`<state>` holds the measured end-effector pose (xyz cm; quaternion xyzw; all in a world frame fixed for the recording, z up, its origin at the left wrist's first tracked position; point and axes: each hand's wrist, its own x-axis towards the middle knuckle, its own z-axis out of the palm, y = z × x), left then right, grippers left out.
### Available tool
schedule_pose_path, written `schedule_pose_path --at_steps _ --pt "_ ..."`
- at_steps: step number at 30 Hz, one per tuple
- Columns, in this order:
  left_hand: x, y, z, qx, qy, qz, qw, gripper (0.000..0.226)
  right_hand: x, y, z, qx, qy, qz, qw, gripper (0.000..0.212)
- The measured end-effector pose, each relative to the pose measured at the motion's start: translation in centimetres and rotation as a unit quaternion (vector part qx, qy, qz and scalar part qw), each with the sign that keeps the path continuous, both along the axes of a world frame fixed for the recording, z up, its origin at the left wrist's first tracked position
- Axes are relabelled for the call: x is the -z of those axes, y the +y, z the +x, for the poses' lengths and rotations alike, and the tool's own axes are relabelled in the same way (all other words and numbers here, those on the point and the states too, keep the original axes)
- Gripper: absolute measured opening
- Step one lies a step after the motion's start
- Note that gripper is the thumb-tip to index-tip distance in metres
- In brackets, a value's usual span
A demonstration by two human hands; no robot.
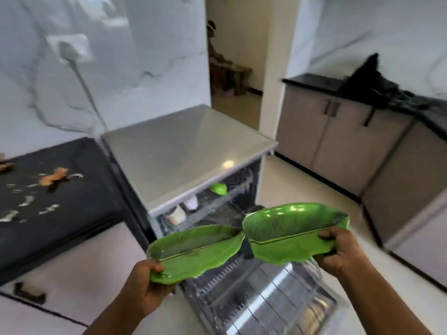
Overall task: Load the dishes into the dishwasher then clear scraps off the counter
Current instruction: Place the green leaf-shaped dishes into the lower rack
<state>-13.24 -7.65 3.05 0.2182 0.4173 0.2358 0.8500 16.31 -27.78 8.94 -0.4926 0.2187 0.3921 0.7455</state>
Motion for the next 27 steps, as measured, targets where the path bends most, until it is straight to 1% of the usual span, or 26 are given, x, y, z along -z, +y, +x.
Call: schedule_pose_path --at_steps 1,3,5,9,11,13,16,18,20,22,24,26,27 --pt "1.3 -1.2 1.2 0.011 0.011 -0.011 1.0 0.051 1.1 -1.9 0.6 0.022 0.006 -0.041 0.999 0.044" --pt "3.7 -3.1 3.2 0.019 0.047 -0.024 0.998 0.057 2.9 -4.8 1.3 0.051 0.027 -0.082 0.995 0.038" --pt "6.1 -4.5 4.5 0.012 0.09 -0.029 0.995 0.064 4.5 -6.9 2.3 0.078 0.034 -0.125 0.988 0.036" --pt "8.8 -6.0 5.8 0.02 0.143 -0.046 0.988 0.056 8.1 -9.3 4.3 0.142 0.019 -0.207 0.968 0.032" --pt "9.6 -6.4 6.2 0.022 0.161 -0.056 0.985 0.055 9.6 -9.6 5.3 0.153 0.016 -0.235 0.96 0.034" --pt "10.5 -6.8 6.6 0.018 0.179 -0.07 0.981 0.052 10.4 -9.1 6.1 0.138 0.011 -0.258 0.956 0.03" --pt "12.1 -6.5 7.0 0.03 0.202 -0.089 0.975 0.046 11.5 -7.4 7.3 0.104 -0.02 -0.297 0.949 0.021" --pt "12.4 -6.2 7.6 0.026 0.194 -0.107 0.975 0.037 12.3 -6.5 7.9 0.077 -0.034 -0.328 0.941 0.018" --pt "12.9 -5.9 8.1 0.022 0.203 -0.119 0.972 0.028 13.3 -5.7 8.5 0.051 -0.046 -0.367 0.928 0.017" --pt "13.4 -5.6 8.5 0.027 0.216 -0.122 0.968 0.025 14.6 -5.3 9.1 0.024 -0.064 -0.409 0.91 0.014" --pt "14.5 -5.3 8.7 0.035 0.249 -0.123 0.96 0.024 16.8 -5.2 9.7 -0.026 -0.096 -0.459 0.883 0.004" --pt "15.5 -5.4 8.9 0.036 0.272 -0.132 0.952 0.023 20.1 -5.6 11.1 -0.095 -0.126 -0.512 0.844 0.016" --pt "15.8 -5.7 8.9 0.031 0.274 -0.136 0.952 0.022 21.6 -5.8 11.8 -0.126 -0.136 -0.521 0.833 0.017"
